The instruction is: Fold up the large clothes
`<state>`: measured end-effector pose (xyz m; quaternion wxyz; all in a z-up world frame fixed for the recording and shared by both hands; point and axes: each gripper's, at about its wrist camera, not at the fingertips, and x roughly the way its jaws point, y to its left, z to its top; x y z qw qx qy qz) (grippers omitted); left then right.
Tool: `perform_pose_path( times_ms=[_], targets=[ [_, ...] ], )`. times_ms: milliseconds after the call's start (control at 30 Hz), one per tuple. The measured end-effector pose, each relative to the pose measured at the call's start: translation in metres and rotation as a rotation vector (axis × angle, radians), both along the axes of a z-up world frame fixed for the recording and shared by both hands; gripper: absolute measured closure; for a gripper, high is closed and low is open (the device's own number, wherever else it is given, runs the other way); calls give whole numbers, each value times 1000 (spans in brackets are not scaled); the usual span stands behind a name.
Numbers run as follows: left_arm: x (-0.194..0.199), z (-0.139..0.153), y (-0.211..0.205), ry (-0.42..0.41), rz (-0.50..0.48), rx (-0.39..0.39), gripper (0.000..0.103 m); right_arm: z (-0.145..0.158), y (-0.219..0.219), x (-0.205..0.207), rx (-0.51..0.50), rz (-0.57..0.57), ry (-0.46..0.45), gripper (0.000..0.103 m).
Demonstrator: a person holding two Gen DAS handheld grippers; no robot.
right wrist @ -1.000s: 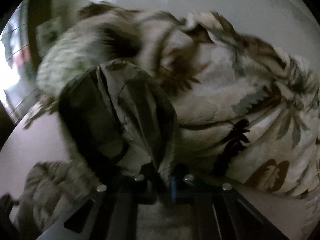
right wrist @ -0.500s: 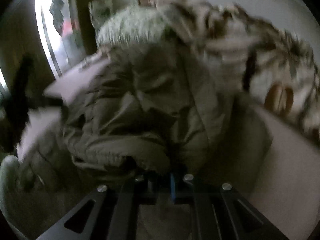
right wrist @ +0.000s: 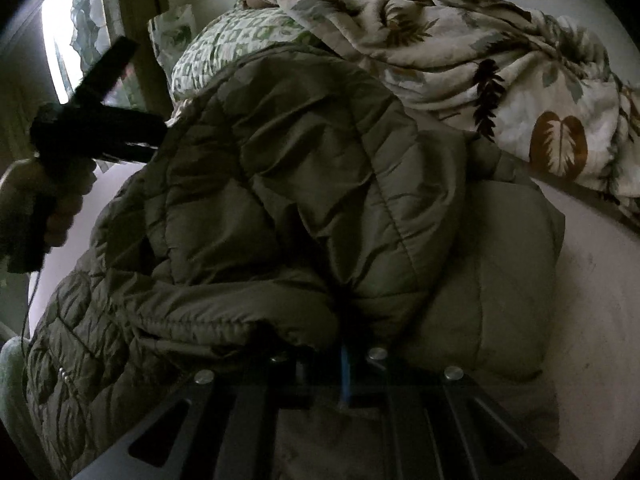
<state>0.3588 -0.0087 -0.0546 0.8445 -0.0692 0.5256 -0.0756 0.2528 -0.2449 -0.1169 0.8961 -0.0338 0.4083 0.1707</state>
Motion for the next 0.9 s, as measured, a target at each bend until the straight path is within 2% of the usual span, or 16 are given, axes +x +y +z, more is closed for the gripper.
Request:
perform_pose_path(
  times_ms=[100, 233, 300, 400, 467, 600, 700, 800, 833, 867, 900],
  targets=[
    [-22, 25, -9, -86, -56, 37, 93, 7, 2, -5, -26, -7, -32, 94],
    [-58, 46, 0, -120, -77, -24, 93, 22, -8, -19, 11, -19, -82, 94],
    [-75, 38, 1, -126, -79, -18, 92, 20, -15, -25, 11, -19, -88, 94],
    [-72, 1, -12, -75, -88, 76, 92, -1, -16, -19, 1, -19, -26, 93],
    [-68, -19, -18, -60, -86, 112, 91, -22, -12, -13, -19, -18, 6, 92],
    [-66, -22, -25, -72, -105, 158, 91, -27, -4, -16, -60, -6, -27, 91],
    [-64, -21, -17, -48, -101, 112, 89, -16, -1, -31, -104, 30, -55, 86],
    [-61, -22, -12, -41, -94, 87, 88, -10, 2, -48, -154, 31, -75, 73],
    [-61, -22, -12, -40, -95, 88, 88, -9, 2, -54, -166, 28, -76, 57],
    [-61, -22, -13, -39, -97, 90, 88, -10, 2, -61, -171, 26, -79, 32],
    [-61, -22, -13, -39, -98, 92, 88, -10, 1, -69, -171, 25, -88, 29]
  ],
)
